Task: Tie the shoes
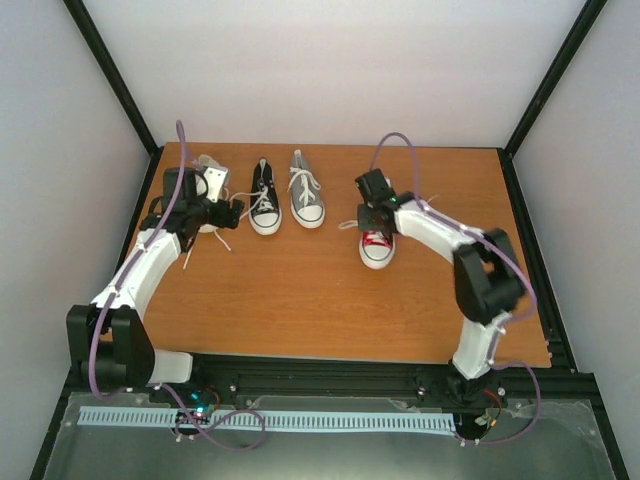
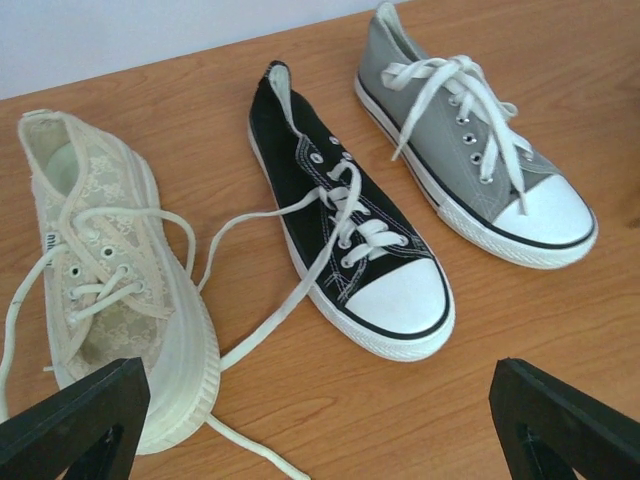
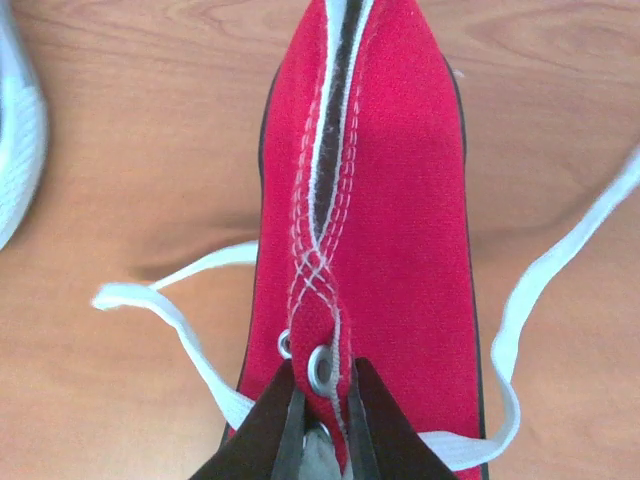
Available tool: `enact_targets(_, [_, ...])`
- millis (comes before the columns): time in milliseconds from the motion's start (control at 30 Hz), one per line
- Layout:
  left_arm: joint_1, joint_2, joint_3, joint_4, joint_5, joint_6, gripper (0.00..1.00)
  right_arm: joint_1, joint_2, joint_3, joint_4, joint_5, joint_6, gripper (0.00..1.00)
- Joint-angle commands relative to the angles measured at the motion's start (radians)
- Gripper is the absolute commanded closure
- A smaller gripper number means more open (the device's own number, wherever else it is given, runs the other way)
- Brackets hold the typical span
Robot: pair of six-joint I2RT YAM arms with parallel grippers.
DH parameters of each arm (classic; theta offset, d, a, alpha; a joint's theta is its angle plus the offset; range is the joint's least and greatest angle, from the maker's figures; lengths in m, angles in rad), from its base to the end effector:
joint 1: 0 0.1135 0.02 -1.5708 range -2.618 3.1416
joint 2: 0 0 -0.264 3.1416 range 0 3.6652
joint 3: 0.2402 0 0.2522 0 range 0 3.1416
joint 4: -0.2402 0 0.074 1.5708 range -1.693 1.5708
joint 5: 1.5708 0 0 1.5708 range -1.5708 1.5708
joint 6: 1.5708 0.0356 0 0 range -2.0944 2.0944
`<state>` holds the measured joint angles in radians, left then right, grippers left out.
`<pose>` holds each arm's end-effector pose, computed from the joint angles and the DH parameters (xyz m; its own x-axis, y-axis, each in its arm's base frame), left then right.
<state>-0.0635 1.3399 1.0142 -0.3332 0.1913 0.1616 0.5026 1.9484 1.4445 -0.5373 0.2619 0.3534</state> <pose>0.2960 -0.0256 0.2823 -0.5689 0.1945 -0.7991 0.3079 0.9513 0.0123 0.3686 0.1921 0.1996 -0.8309 -0.0753 -0.5513 -0.0672 0.9971 -0.0348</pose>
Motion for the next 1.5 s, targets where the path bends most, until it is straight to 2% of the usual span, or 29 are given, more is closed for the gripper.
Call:
enact_targets(0, [-0.006,-0.017,0.075,-0.131,0.078,0.111,0.06,0.037,-0.372,-0.238,0.105,-0.038,0.072,0.97])
enact_targets(100, [-0.012,-0.042,0.066,-0.218,0.186,0.198,0.1,0.066,-0.59,-0.37,0.085,-0.053,0.106,0.97])
enact_targets(267, [-0.099,-0.081,0.067,-0.326,0.442,0.283,0.08,0.081,-0.858,-0.412,0.002,-0.095,0.135,0.97])
enact_targets(400, [-0.24,-0.058,0.083,-0.247,0.535,0.23,0.01,0.082,-0.967,-0.376,-0.027,-0.131,0.153,0.97])
enact_targets(600, [-0.464,0.07,0.095,0.001,0.555,0.176,0.0,0.082,-1.026,-0.282,-0.056,-0.18,0.164,0.97])
enact_targets(767, [-0.597,0.227,0.148,0.081,0.556,0.168,0.0,0.082,-1.048,-0.251,-0.065,-0.204,0.175,0.97])
enact_targets(867, [-0.62,0.324,0.211,0.118,0.562,0.122,0.0,0.082,-1.057,-0.249,-0.062,-0.222,0.184,0.97])
enact_targets(1033, [-0.621,0.47,0.353,0.102,0.489,0.085,0.0,0.081,-1.073,-0.245,-0.062,-0.238,0.194,0.97])
enact_targets(1200, [-0.621,0.53,0.405,0.086,0.566,0.062,0.0,0.082,-1.096,-0.255,-0.061,-0.231,0.2,0.97])
enact_targets(1233, [-0.621,0.536,0.409,0.077,0.59,0.059,0.05,0.082,-1.099,-0.256,-0.061,-0.228,0.202,0.97])
enact_targets(1267, [-0.622,0.538,0.411,0.065,0.613,0.066,0.23,0.082,-1.101,-0.257,-0.062,-0.226,0.201,0.97])
enact_targets(1300, [-0.621,0.532,0.412,0.049,0.624,0.075,0.51,0.082,-1.103,-0.257,-0.064,-0.223,0.199,0.97])
enact_targets(1333, [-0.621,0.523,0.413,0.023,0.631,0.093,0.92,0.082,-1.103,-0.257,-0.07,-0.212,0.195,0.97])
enact_targets(1367, [-0.621,0.509,0.411,-0.01,0.631,0.117,0.97,0.082,-1.103,-0.257,-0.08,-0.192,0.192,0.97])
enact_targets(1467, [-0.613,0.426,0.379,-0.105,0.584,0.2,0.99,0.082,-1.107,-0.274,-0.133,-0.097,0.188,0.97])
